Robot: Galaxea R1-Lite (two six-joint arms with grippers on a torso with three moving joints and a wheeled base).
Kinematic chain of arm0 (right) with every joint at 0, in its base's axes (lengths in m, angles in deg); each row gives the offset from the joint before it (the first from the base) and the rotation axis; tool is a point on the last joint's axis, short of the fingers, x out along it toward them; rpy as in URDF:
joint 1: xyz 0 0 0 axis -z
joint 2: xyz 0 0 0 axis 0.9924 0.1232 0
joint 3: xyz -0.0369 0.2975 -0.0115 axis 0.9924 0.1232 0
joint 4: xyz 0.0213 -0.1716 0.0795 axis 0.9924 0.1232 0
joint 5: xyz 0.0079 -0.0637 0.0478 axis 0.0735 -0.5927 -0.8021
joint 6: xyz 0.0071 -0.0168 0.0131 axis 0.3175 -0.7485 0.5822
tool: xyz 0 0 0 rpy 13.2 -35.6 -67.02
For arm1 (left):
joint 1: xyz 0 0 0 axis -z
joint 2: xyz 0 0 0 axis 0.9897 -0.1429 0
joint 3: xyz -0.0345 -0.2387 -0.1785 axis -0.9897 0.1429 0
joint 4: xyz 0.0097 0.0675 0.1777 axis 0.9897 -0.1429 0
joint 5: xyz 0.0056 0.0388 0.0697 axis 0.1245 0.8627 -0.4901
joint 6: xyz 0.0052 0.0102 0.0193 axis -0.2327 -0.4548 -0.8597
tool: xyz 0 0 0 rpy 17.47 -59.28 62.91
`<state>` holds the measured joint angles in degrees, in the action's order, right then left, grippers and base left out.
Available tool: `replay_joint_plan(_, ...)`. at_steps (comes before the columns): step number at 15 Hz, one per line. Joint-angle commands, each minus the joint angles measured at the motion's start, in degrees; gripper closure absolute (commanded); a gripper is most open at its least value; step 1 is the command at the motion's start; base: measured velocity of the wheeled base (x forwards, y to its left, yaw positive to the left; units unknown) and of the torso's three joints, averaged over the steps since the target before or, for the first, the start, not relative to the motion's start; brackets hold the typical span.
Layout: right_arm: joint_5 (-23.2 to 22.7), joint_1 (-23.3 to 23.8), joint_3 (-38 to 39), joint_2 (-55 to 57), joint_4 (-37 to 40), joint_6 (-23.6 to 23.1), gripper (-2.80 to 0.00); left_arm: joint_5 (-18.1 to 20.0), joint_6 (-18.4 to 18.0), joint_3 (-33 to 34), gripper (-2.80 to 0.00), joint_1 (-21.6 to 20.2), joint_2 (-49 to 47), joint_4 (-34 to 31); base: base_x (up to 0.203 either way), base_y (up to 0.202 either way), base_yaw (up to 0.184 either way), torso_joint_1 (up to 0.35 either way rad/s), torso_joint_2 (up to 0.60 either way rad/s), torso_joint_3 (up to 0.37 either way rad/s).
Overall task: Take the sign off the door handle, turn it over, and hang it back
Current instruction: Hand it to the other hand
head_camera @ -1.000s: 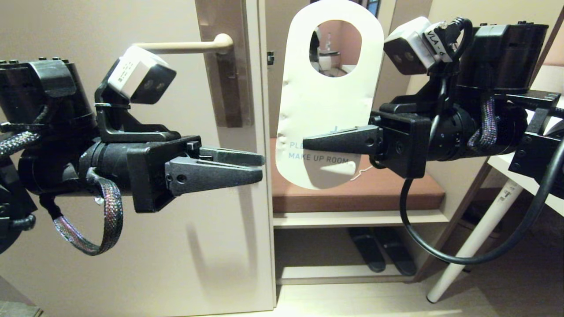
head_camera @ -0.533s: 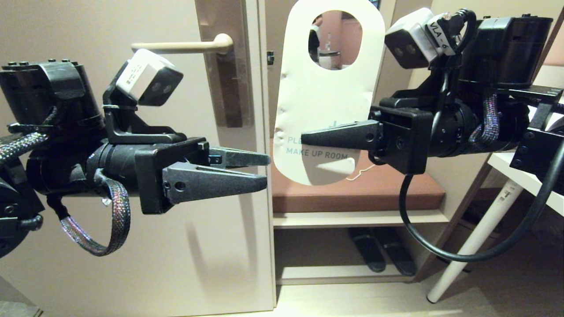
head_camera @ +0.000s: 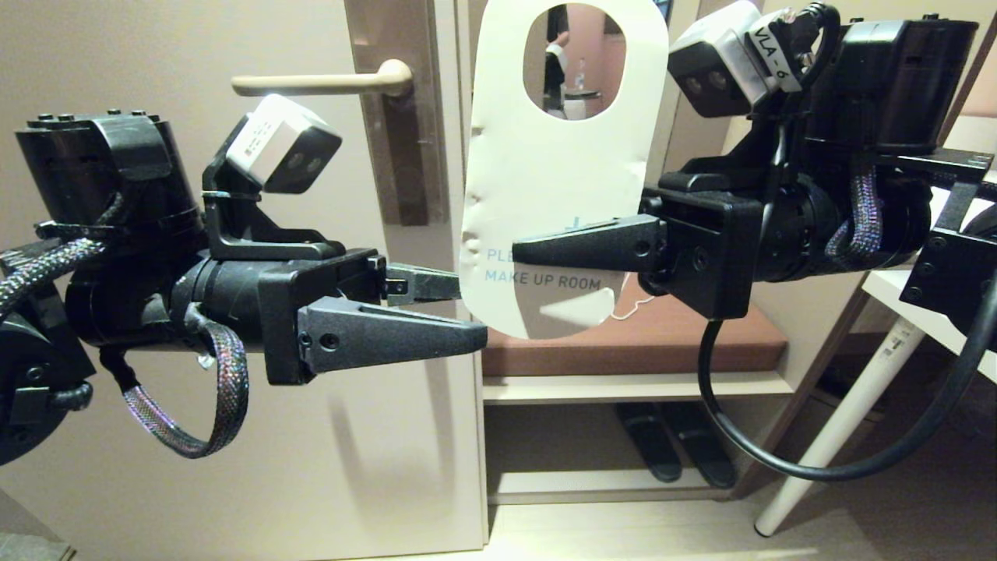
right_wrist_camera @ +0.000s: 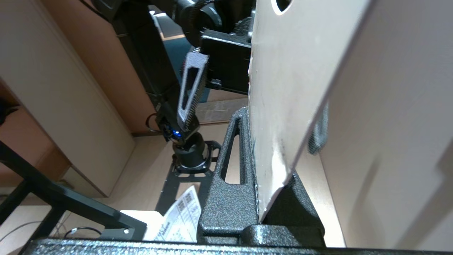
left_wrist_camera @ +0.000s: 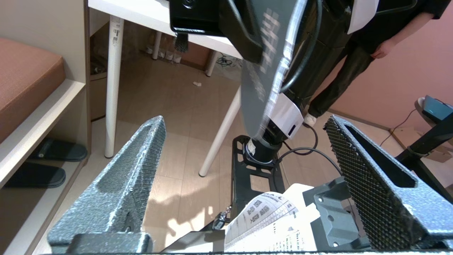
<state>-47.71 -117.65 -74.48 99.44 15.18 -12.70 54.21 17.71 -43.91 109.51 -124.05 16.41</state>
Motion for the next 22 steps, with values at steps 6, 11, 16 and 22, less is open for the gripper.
replay_joint_plan(6, -0.32, -0.96, -0.85, 1.23, -2.52, 1.65, 0.00, -0.08, -0.09, -2.41, -2.80, 0.57, -1.91, 0.23, 0.000, 0.000, 0.000, 0.000, 0.00, 0.000)
replay_joint_plan(11, -0.23, -1.79, -3.00, 2.83, -2.52, 1.68, 0.00, -3.08, -0.19, -4.15, -2.80, 2.25, -3.60, 0.23, 0.000, 0.000, 0.000, 0.000, 0.00, 0.000)
replay_joint_plan(16, -0.15, -2.45, -3.11, 3.24, -2.61, 1.68, 0.00, -3.26, -0.36, -4.87, -2.80, 2.25, -4.12, 0.23, 0.000, 0.000, 0.000, 0.000, 0.00, 0.000)
replay_joint_plan(22, -0.15, -2.45, -3.11, 3.30, -2.61, 1.68, 0.00, -3.26, -0.44, -4.87, -2.80, 2.25, -3.95, 0.23, 0.000, 0.000, 0.000, 0.000, 0.00, 0.000)
